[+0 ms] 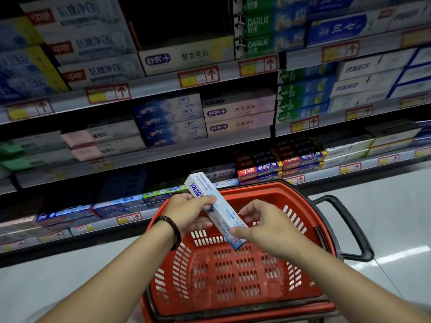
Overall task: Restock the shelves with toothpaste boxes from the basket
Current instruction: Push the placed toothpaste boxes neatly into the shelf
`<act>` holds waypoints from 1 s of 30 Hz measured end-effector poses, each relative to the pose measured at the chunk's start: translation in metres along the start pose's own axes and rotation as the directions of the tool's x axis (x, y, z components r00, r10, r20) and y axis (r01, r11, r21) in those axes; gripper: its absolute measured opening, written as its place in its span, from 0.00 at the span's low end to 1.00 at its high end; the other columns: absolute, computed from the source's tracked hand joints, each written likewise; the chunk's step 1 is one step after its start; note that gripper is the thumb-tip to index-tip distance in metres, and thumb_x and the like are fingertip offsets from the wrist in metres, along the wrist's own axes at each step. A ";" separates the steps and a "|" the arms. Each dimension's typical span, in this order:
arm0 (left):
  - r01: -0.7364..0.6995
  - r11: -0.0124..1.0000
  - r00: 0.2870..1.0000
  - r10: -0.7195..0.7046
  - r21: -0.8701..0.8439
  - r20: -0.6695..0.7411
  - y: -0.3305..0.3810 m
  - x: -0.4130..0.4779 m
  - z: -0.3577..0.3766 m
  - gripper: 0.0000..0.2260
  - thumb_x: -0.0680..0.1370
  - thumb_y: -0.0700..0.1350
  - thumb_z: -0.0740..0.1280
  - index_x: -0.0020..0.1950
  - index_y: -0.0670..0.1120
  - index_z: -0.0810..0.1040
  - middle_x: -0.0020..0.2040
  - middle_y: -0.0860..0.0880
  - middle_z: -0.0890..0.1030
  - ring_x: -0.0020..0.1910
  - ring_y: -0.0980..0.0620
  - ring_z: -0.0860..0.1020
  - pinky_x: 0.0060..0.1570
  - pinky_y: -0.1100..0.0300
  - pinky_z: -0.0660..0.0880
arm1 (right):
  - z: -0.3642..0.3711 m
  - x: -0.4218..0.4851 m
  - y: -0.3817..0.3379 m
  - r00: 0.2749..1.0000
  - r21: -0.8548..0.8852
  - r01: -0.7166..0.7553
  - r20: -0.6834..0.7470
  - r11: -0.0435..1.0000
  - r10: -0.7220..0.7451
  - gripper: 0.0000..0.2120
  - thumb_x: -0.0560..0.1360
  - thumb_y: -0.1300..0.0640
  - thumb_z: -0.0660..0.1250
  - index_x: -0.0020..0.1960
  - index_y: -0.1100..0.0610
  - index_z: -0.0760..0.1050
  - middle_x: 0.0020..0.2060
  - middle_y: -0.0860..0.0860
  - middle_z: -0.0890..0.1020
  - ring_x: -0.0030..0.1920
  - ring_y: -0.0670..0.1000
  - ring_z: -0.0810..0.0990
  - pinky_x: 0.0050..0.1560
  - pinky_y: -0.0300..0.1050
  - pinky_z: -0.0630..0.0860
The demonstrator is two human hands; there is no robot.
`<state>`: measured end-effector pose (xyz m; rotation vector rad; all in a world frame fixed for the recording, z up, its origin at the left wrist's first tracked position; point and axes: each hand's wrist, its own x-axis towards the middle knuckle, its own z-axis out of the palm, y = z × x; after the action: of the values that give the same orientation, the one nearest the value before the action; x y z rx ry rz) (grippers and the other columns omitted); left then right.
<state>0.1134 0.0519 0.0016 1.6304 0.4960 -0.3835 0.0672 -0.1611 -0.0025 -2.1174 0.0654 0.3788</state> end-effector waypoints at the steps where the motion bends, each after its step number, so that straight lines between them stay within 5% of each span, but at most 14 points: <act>1: 0.009 1.000 1.000 -0.010 -0.024 -0.004 0.001 0.000 0.001 0.15 0.75 0.47 0.79 0.54 0.38 0.80 0.44 0.42 0.88 0.38 0.43 0.87 0.36 0.56 0.83 | 0.000 -0.001 -0.001 1.000 -0.004 0.004 0.004 1.000 -0.004 0.22 0.67 0.43 0.83 0.54 0.45 0.76 0.50 0.43 0.83 0.46 0.45 0.84 0.42 0.46 0.82; 5: 0.019 0.994 1.000 -0.019 -0.108 0.000 0.005 0.003 0.005 0.21 0.74 0.48 0.79 0.60 0.38 0.81 0.47 0.41 0.88 0.36 0.45 0.86 0.36 0.57 0.82 | -0.001 -0.004 -0.003 1.000 0.008 0.017 -0.020 1.000 -0.017 0.24 0.67 0.48 0.85 0.55 0.44 0.75 0.47 0.46 0.83 0.35 0.44 0.82 0.29 0.38 0.73; 13: -0.030 0.991 0.999 0.026 -0.132 -0.032 0.013 -0.005 0.007 0.20 0.75 0.47 0.79 0.60 0.44 0.76 0.52 0.41 0.87 0.39 0.43 0.88 0.38 0.53 0.84 | -0.004 -0.001 -0.006 0.995 0.052 0.025 -0.099 0.998 -0.019 0.19 0.69 0.53 0.84 0.53 0.44 0.79 0.45 0.43 0.85 0.38 0.42 0.85 0.35 0.38 0.79; 18: -0.043 0.977 0.999 0.041 -0.210 -0.017 0.018 -0.008 0.002 0.17 0.78 0.48 0.76 0.62 0.47 0.74 0.54 0.42 0.86 0.43 0.40 0.88 0.37 0.53 0.84 | -0.007 0.003 -0.009 0.997 0.189 0.007 -0.072 0.982 0.006 0.14 0.73 0.57 0.82 0.54 0.49 0.81 0.46 0.47 0.87 0.43 0.46 0.87 0.46 0.47 0.85; 23: -0.086 0.961 0.996 0.076 -0.264 -0.048 0.025 -0.010 -0.008 0.12 0.85 0.48 0.66 0.68 0.51 0.73 0.57 0.44 0.86 0.44 0.38 0.88 0.39 0.49 0.85 | -0.017 0.006 -0.013 0.999 0.327 0.025 -0.052 0.945 -0.008 0.08 0.77 0.59 0.77 0.56 0.53 0.84 0.46 0.50 0.89 0.42 0.46 0.87 0.40 0.37 0.80; 30: 0.033 0.890 0.999 -0.035 -0.455 0.004 0.030 -0.015 -0.021 0.12 0.84 0.43 0.62 0.64 0.37 0.76 0.49 0.38 0.87 0.49 0.33 0.86 0.46 0.43 0.85 | -0.020 0.017 -0.010 0.997 0.440 0.011 -0.074 0.898 0.024 0.07 0.81 0.58 0.72 0.47 0.56 0.87 0.43 0.55 0.89 0.41 0.53 0.82 0.40 0.45 0.78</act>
<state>0.1163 0.0685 0.0373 1.1671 0.5706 -0.2632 0.0905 -0.1707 0.0109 -1.6804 0.1867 0.2554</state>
